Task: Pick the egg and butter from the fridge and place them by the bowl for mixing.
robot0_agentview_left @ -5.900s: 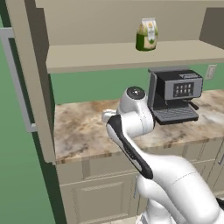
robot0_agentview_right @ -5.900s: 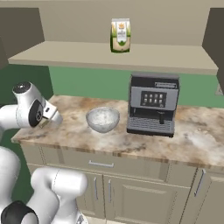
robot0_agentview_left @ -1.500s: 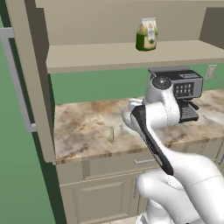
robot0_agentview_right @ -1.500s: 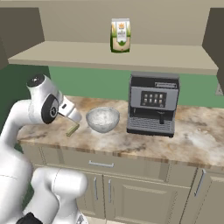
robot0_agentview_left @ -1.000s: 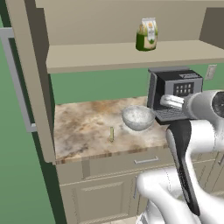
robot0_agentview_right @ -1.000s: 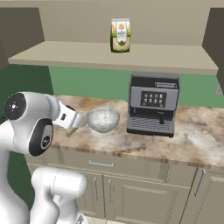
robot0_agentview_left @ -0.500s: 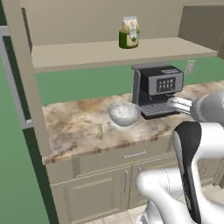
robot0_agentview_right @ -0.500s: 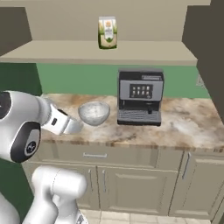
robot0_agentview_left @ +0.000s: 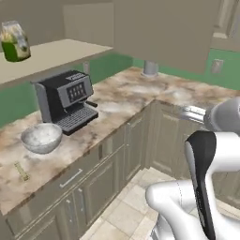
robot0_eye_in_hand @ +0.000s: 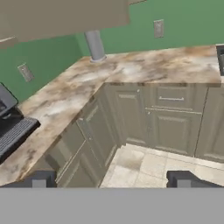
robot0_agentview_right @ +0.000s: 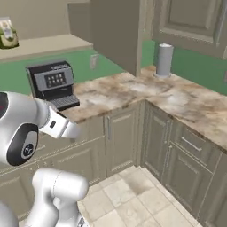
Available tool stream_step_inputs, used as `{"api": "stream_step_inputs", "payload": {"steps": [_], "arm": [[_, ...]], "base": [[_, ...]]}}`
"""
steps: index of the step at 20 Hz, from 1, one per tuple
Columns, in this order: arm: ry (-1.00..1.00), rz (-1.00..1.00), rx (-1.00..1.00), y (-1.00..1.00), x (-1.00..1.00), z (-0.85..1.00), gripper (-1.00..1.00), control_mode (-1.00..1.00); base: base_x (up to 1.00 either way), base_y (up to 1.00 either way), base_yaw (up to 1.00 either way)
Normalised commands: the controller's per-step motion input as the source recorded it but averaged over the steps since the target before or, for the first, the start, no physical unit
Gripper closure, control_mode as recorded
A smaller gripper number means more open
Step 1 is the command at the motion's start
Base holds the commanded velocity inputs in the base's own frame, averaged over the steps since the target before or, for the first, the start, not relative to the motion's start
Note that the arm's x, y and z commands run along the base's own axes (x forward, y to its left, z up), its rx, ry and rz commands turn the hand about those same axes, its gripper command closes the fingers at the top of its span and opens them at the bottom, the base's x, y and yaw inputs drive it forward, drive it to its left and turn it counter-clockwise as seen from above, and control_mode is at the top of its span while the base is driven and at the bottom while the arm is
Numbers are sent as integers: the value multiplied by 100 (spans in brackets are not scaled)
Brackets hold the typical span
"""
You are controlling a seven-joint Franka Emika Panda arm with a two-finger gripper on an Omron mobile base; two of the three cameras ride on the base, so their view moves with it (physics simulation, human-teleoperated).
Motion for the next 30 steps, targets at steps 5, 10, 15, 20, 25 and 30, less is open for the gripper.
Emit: {"api": "stream_step_inputs", "payload": {"steps": [5, 10, 15, 20, 25, 30], "arm": [[0, 0, 0, 0, 0, 0, -100, 100], [0, 0, 0, 0, 0, 0, -100, 100], [0, 0, 0, 0, 0, 0, -100, 100], [0, 0, 0, 0, 0, 0, -100, 100], [0, 0, 0, 0, 0, 0, -100, 100], [0, 0, 0, 0, 0, 0, -100, 100]], "base": [[-22, -48, -84], [-34, -100, -51], [-46, -100, -45], [-38, -100, -46], [-24, -100, -43], [-33, -100, -40]]}}
